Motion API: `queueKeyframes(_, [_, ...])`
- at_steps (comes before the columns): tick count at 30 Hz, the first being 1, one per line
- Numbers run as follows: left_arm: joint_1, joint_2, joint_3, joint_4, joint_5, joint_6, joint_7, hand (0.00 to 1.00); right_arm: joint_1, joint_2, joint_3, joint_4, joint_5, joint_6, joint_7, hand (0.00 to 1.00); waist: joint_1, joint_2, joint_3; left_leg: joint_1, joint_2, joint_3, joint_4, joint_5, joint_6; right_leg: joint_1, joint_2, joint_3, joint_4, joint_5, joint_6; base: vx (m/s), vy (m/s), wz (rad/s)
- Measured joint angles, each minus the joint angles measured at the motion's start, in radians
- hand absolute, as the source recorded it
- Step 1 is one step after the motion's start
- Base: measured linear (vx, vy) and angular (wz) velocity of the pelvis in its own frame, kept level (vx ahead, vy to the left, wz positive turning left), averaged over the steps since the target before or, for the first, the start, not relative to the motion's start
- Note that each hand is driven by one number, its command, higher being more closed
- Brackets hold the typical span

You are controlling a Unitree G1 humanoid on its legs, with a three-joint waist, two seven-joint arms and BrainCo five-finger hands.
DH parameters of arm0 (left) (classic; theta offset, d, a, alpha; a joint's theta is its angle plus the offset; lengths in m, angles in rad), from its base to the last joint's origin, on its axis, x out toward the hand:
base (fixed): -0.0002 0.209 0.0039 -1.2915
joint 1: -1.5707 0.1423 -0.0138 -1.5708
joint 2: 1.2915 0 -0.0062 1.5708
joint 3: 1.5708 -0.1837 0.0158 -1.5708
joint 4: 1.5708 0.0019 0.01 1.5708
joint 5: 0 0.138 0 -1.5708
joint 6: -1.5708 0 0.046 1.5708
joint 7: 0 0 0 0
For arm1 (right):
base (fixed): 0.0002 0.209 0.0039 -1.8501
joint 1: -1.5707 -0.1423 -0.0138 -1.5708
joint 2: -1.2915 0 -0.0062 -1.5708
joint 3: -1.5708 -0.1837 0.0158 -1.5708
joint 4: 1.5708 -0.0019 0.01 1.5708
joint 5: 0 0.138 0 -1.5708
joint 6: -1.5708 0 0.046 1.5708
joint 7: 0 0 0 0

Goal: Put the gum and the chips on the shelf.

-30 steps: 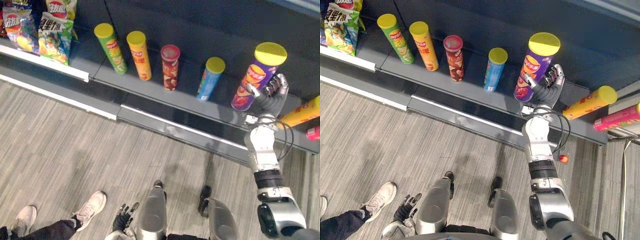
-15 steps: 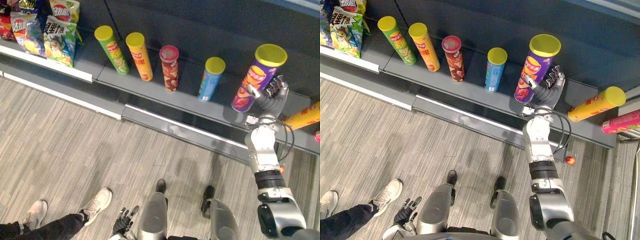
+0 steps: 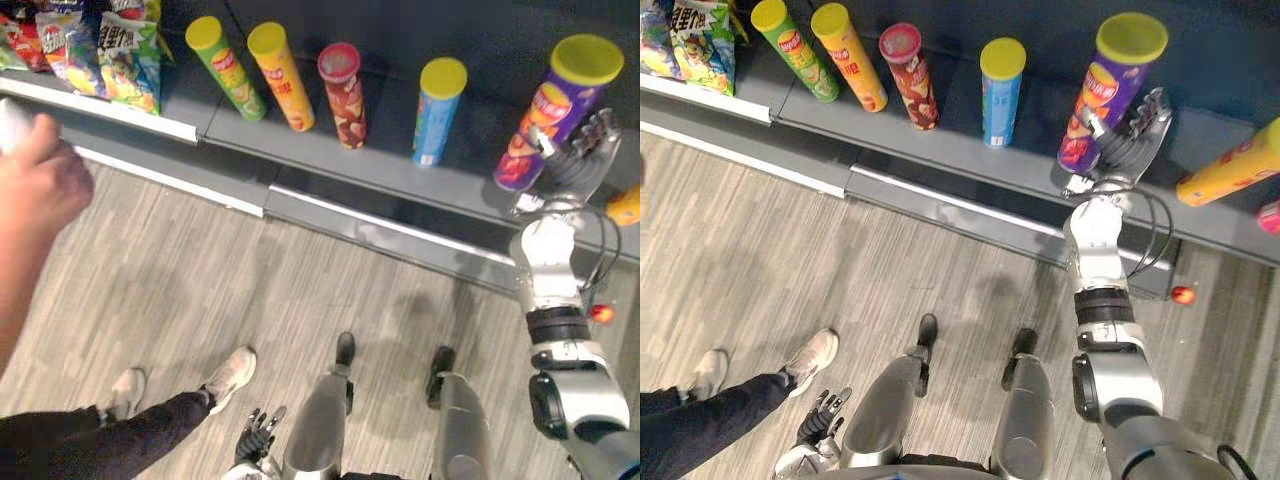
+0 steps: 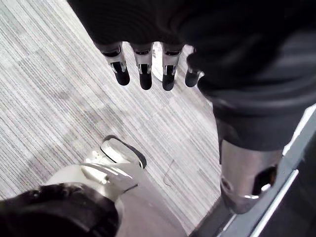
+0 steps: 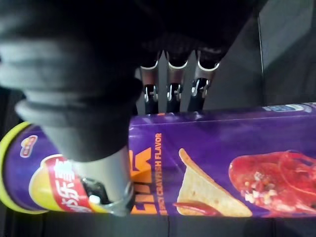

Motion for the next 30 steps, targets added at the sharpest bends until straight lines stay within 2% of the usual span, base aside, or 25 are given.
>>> queueKeyframes(1, [-0.006, -0.005, -0.002, -0.002, -0.001, 0.0, 0.0, 0.0, -0.01, -0.012, -0.008, -0.003, 0.0, -0.006, -0.006, 1.0, 0.006, 0.01, 0.001, -0.019, -0.004, 0.001, -0.002, 0.007, -0.004, -0.034, -0.005, 0.007, 0.026, -0.007, -0.003, -0.11, -0.069, 0.06])
queueKeyframes(7, [-0.008, -0.025, 0.001, -0.044, -0.012, -0.002, 0.002, 0.0, -0.021, -0.015, -0.034, -0.119, 0.0, -0.009, -0.05, 1.0, 0.007, 0.031, 0.006, -0.075, 0.007, 0.031, -0.071, 0.055, -0.006, -0.155, -0.024, 0.009, 0.104, -0.026, -0.019, -0.07, -0.102, 0.07])
queueKeyframes(13, [-0.009, -0.048, 0.002, -0.105, -0.017, -0.035, -0.008, 0.0, -0.055, -0.055, -0.035, -0.201, -0.001, -0.022, -0.072, 1.0, 0.005, 0.05, 0.006, -0.116, 0.015, 0.068, -0.107, 0.097, -0.016, -0.228, -0.046, 0.005, 0.142, -0.033, -0.024, -0.01, -0.098, 0.08])
queueKeyframes(16, [-0.01, -0.073, -0.02, -0.154, -0.016, -0.05, -0.01, 0.0, -0.091, -0.06, -0.025, -0.207, -0.001, -0.033, -0.077, 1.0, 0.006, 0.051, 0.005, -0.14, 0.014, 0.087, -0.107, 0.108, -0.02, -0.256, -0.055, 0.009, 0.153, -0.033, -0.024, 0.0, -0.061, 0.09])
queueKeyframes(25, [-0.009, -0.074, -0.052, -0.174, -0.015, -0.074, -0.01, 0.0, -0.145, -0.119, 0.015, -0.208, -0.004, -0.04, -0.09, 1.0, 0.031, 0.06, 0.007, -0.196, -0.006, 0.085, -0.107, 0.131, -0.018, -0.327, -0.077, 0.019, 0.183, -0.035, -0.022, 0.0, -0.048, 0.06])
queueKeyframes(30, [-0.007, -0.074, -0.055, -0.177, -0.015, -0.077, -0.011, 0.0, -0.173, -0.139, 0.054, -0.202, -0.005, -0.04, -0.09, 1.0, 0.032, 0.061, 0.007, -0.213, -0.01, 0.087, -0.111, 0.133, -0.018, -0.354, -0.083, 0.024, 0.197, -0.035, -0.022, -0.03, -0.048, 0.03])
